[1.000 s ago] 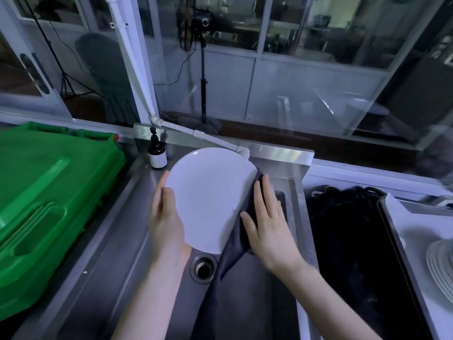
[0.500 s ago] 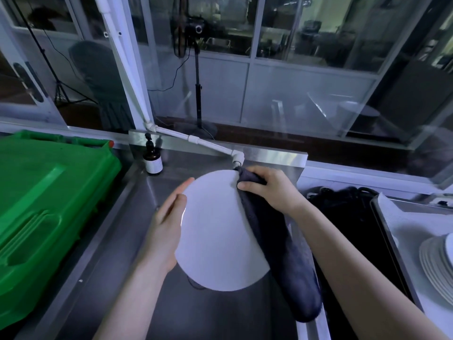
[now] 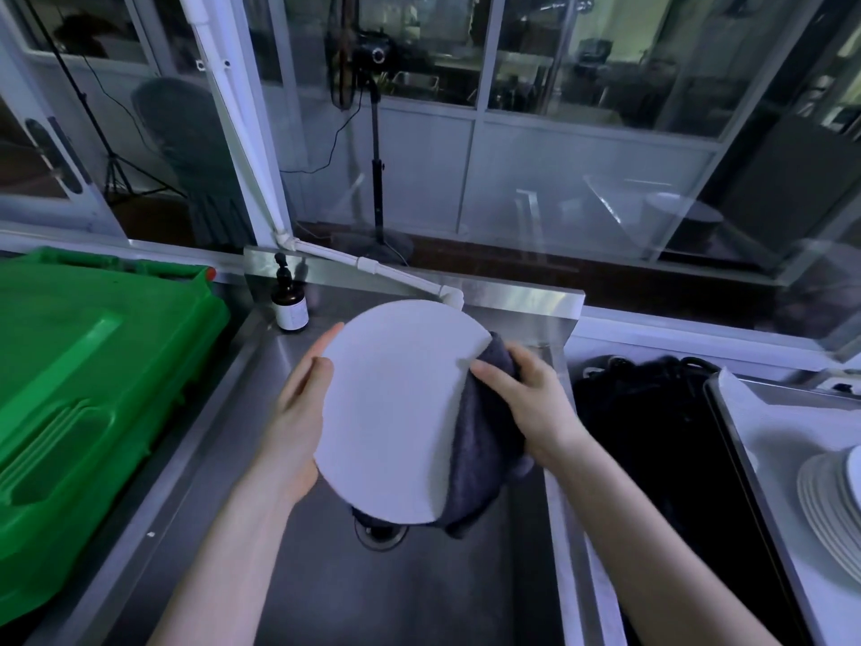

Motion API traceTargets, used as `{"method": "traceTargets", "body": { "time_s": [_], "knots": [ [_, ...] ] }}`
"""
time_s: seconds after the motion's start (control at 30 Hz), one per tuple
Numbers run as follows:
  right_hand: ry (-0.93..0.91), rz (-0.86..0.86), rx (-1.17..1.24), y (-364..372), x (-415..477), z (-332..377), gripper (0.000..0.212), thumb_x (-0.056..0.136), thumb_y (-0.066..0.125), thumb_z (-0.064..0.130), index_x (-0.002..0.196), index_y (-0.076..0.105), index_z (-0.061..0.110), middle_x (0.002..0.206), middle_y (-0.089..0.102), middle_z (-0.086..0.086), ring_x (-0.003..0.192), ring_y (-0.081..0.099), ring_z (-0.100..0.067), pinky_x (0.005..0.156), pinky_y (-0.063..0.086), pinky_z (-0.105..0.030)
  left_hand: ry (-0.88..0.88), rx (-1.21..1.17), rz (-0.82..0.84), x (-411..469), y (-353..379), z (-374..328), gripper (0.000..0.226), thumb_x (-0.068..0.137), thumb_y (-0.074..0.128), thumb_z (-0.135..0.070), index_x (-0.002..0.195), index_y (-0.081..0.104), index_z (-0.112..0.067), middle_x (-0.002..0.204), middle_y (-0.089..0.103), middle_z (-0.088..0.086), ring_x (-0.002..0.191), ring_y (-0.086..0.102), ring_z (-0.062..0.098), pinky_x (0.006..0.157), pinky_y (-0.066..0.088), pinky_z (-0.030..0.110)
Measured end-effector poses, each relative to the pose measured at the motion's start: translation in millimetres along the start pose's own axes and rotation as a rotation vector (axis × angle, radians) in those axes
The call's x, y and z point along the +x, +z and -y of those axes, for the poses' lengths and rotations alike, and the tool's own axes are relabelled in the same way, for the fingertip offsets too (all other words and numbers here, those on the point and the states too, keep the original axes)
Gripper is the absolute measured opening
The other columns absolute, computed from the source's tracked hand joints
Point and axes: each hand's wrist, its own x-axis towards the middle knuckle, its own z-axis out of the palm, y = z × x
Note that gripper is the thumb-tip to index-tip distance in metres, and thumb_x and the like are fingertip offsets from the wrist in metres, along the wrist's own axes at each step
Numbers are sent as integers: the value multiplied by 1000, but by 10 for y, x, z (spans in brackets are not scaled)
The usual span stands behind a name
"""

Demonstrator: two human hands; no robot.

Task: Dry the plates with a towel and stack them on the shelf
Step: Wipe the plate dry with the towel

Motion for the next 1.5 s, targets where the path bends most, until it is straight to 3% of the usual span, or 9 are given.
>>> {"method": "traceTargets", "body": {
  "time_s": [0.13,0.27,0.47,0.67,0.83,1.03,1.2,1.33,1.5],
  "knots": [
    [-28,391,-274,-60,193,297,13,84,75,15,90,74,26,89,74,11,85,65,0,77,48,-13,52,267,265,80,-20,-80,35,108,44,-28,123,66,-51,132,62,-27,131,51,0,114,36,36],
    [-26,434,-212,-74,157,288,25,88,68,3,81,74,26,81,72,13,78,63,2,71,47,-12,75,345,224,115,41,-76,29,98,58,-36,120,65,-54,121,66,-27,119,56,0,106,41,29],
    [103,-126,208,-114,-54,-33,10,88,68,11,90,76,17,94,76,-5,89,69,-17,83,54,-35,15,30,-187,-129,147,163,21,84,66,-39,103,70,-47,95,75,-17,88,70,5,73,48,28],
    [237,-342,445,195,-263,-231,8,89,70,22,94,76,21,100,76,-6,99,70,-22,89,54,-37,-62,-100,-335,-56,444,358,43,103,52,-33,145,46,-31,136,61,-10,126,56,12,111,42,41],
    [-9,-191,73,17,-51,105,3,88,70,17,87,71,14,85,73,0,84,63,-11,77,51,-29,67,11,-191,11,225,233,29,103,50,-30,108,63,-55,110,72,-21,101,67,-3,86,51,35],
    [-250,349,-591,-44,372,652,17,82,76,27,80,65,14,72,61,8,72,50,-1,73,43,-25,118,412,110,102,42,15,44,84,52,-59,125,60,-44,115,70,-22,112,62,3,102,47,37],
    [-174,323,-369,-68,302,521,16,84,74,16,85,72,32,82,70,17,79,61,3,76,47,-14,166,313,11,14,69,70,32,89,53,-49,119,63,-47,116,69,-26,109,61,-8,94,47,29],
    [-4,-35,29,5,-108,6,16,86,71,18,99,72,27,98,75,5,94,68,-8,83,52,-27,99,49,-173,-54,96,163,21,94,53,-38,107,68,-47,105,74,-19,96,68,1,79,51,33],
    [107,-26,101,4,-240,-140,12,88,69,20,100,70,19,104,74,-8,106,67,-25,97,51,-45,85,188,-58,-11,9,85,32,104,51,-26,102,67,-54,107,73,-22,99,66,-4,90,50,34]
  ]
}}
